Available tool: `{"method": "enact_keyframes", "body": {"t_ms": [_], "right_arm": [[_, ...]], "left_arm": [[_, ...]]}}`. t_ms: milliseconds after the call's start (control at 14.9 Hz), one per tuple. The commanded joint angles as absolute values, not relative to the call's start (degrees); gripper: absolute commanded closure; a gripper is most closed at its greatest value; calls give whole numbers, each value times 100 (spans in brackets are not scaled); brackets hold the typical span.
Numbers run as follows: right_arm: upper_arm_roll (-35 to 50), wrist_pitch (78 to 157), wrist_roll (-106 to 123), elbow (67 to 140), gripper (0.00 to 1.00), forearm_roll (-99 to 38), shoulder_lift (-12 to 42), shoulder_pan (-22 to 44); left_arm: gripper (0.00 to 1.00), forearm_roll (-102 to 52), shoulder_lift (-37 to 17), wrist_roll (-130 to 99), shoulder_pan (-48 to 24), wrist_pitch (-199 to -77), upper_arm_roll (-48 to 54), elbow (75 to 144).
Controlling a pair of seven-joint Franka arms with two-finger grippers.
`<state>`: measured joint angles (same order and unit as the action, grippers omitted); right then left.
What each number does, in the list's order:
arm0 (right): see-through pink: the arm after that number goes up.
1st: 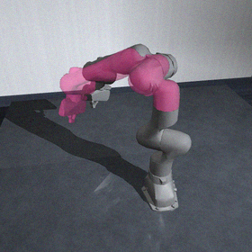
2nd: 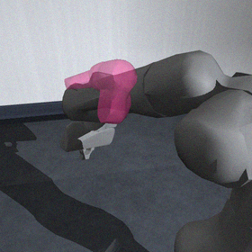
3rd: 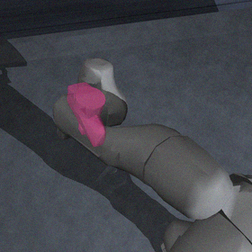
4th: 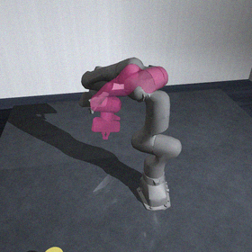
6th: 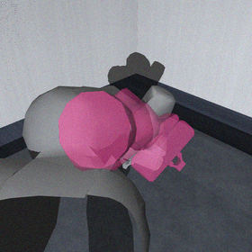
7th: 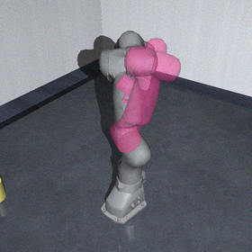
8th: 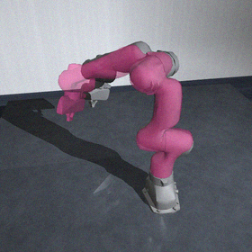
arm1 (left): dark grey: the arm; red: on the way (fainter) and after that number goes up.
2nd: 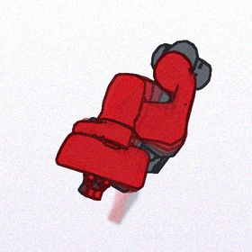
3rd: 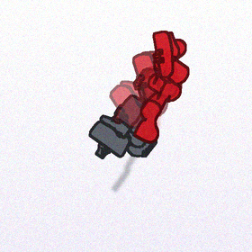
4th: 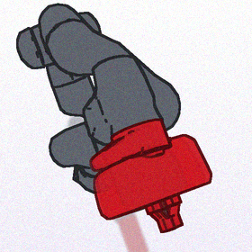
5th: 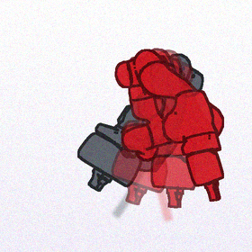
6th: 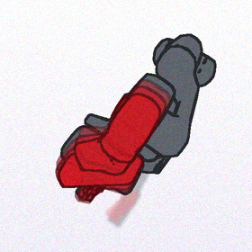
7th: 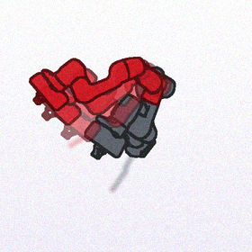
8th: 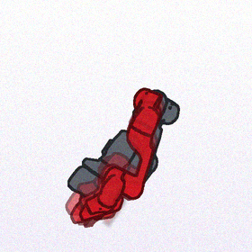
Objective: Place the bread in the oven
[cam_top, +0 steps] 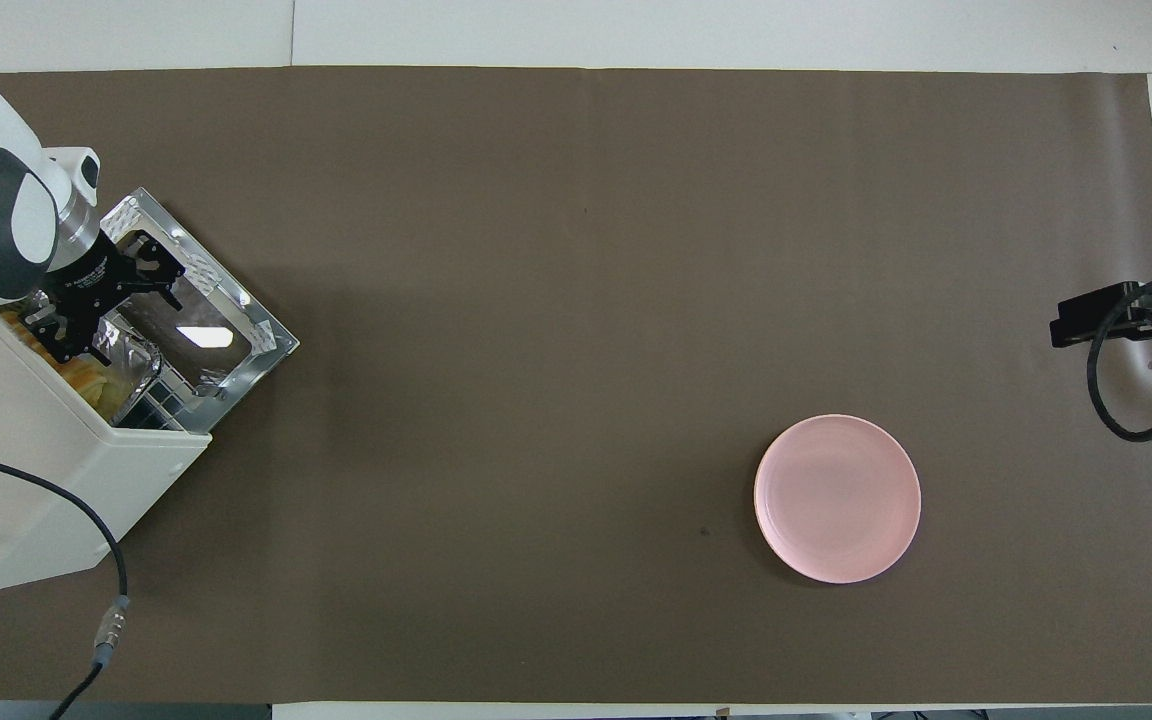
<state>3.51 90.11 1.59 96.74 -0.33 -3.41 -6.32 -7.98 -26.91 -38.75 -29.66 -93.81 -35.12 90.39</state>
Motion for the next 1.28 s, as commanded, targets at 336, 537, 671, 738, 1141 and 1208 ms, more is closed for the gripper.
{"method": "enact_keyframes", "body": {"t_ms": [336,537,671,738,1141,1208], "right_arm": [[404,8938,97,9650,0,-105,-360,-694],[404,8938,97,9650,0,-105,-360,-694],[404,8938,97,9650,0,-105,-360,-694],[404,8938,97,9650,0,-105,-360,-694],[404,8938,97,9650,0,-105,-360,-694],[404,8938,97,9650,0,-105,-360,-694]], "left_arm": [[0,-563,-2190,-2176,-3472,-9450,-3533,8702],[0,-562,-1776,-1337,-3428,-9141,-3533,8745],[0,-554,-1574,-1135,-3506,-8888,-3533,8771],[0,-554,-1486,-942,-3507,-8677,-3533,8763],[0,-554,-257,-290,-3577,-7911,-3516,9131],[0,-545,-185,-290,-3438,-7997,-3411,9132]]}}
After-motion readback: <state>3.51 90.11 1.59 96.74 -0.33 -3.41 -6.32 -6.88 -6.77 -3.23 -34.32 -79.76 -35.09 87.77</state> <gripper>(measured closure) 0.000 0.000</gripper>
